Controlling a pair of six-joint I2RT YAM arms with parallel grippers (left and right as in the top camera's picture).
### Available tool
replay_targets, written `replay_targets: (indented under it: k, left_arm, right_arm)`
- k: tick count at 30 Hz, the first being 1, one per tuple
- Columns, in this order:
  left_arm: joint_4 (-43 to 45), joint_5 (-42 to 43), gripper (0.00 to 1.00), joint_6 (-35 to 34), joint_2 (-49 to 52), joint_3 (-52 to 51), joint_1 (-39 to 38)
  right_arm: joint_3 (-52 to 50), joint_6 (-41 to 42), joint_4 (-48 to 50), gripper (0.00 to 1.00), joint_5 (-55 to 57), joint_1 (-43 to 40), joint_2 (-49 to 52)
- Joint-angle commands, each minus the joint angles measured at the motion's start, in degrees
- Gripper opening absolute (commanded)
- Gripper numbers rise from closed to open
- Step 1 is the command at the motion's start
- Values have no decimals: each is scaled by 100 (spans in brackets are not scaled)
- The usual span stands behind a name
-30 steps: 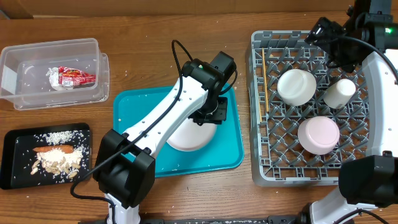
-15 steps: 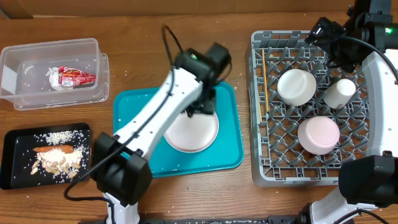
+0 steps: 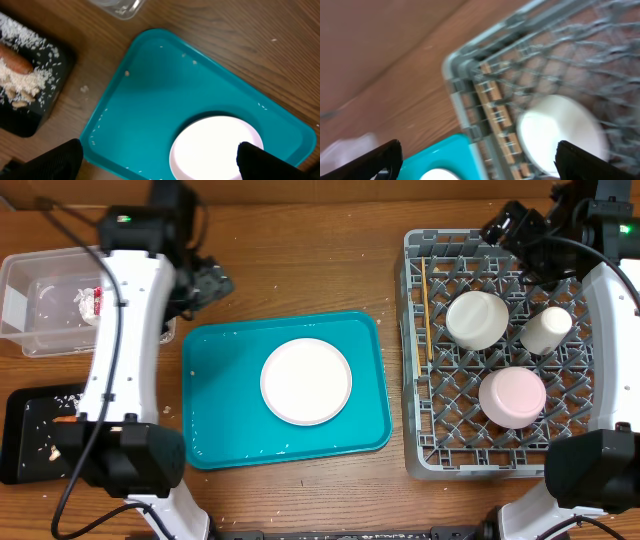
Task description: Sort waste into correct bins and load items into the dishwasher
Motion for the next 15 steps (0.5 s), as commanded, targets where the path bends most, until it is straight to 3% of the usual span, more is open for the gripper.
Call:
replay_targets:
  k: [1, 6, 10, 15]
  left_arm:
    - [-120, 455, 100, -68, -122, 26, 232]
    - [-122, 387, 100, -28, -122, 26, 365]
    - [-63, 409, 100, -31, -120, 26, 348]
    - [-111, 422, 100, -26, -120, 26, 341]
  right_arm:
    - [11, -22, 72, 100, -1438, 11, -28]
    - [-15, -544, -20, 100, -1432, 568, -28]
    - [-219, -525, -107, 100, 173, 1574, -24]
    - [-745, 302, 286, 100, 1993, 2837, 48]
